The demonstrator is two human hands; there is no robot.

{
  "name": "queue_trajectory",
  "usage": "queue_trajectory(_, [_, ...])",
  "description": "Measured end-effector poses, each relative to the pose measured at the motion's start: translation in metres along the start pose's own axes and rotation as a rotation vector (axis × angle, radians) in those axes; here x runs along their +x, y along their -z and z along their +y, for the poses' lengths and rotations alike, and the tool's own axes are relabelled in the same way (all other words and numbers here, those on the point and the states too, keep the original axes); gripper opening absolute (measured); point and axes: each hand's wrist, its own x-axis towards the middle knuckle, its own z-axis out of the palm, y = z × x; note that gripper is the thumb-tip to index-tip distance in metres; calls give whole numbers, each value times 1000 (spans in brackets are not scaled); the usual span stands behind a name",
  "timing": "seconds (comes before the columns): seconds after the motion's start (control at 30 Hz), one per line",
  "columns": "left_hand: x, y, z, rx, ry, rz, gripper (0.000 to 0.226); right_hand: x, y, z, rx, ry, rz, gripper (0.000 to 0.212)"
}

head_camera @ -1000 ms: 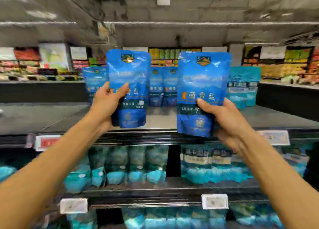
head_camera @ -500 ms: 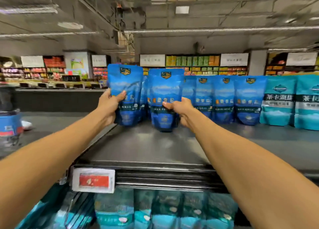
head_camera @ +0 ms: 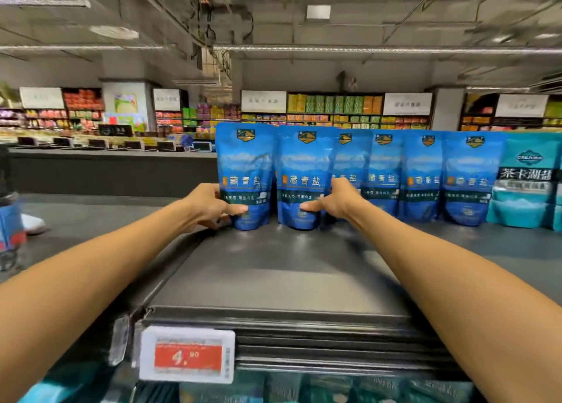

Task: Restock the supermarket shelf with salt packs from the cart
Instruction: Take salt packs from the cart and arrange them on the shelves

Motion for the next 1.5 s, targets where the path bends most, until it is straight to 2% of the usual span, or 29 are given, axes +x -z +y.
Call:
queue_trajectory(0.1, [10,-2,3,61,19,-14,36,4,-9,-3,32,-33,18,59])
queue_trajectory(0.23, [19,-3,-2,72,18,-27,38,7,-13,-6,64,-50,7,72])
queue_trajectory(0.33, [19,-3,-4,95,13,20,32,3,-14,-6,34,-54,12,60])
queue_trajectory(0.43, [16,-3,0,163,28,43,36,-4,-10,-6,30,-85,0,59])
queue_trajectory(0.53, [9,0,9,180,58,49,70,-15,2,-8,39,-91,-10,55])
queue_trajectory(0.6, [3,1,15,173,86,108,99,-26,12,-8,42,-82,-25,55])
queue_trajectory(0.63, [0,3,17,183,90,148,105,-32,17,-7,50,-72,-33,54])
queue_trajectory(0.73, [-14,7,20,183,45,287,94,-55,34,-2,105,-34,-21,46])
queue_trajectory(0.83, [-40,5,24,134,-80,421,59,-90,56,-4,257,-2,33,37])
queue_trajectory(0.93, [-77,-17,35,42,-228,433,28,-138,86,-1,451,91,138,25])
queue_trajectory(1.0, [-104,-44,45,-29,-344,370,18,-175,107,12,549,197,178,17])
queue_trajectory(1.07, [-131,-79,56,-118,-444,241,5,-218,126,37,612,263,209,13])
queue_trajectory(1.17, [-170,-142,68,-193,-544,73,13,-285,150,91,595,273,318,14])
queue_trajectory(1.3, [-229,-231,84,-221,-702,-140,16,-381,178,181,498,153,583,16])
queue_trajectory(1.37, [-265,-279,95,-328,-754,-300,10,-434,192,227,482,59,698,18])
queue_trajectory(1.43, [-300,-334,99,-385,-746,-472,9,-486,206,272,449,-61,800,16])
queue_trajectory(1.5, [-335,-402,92,-371,-667,-637,8,-541,218,321,407,-200,891,15])
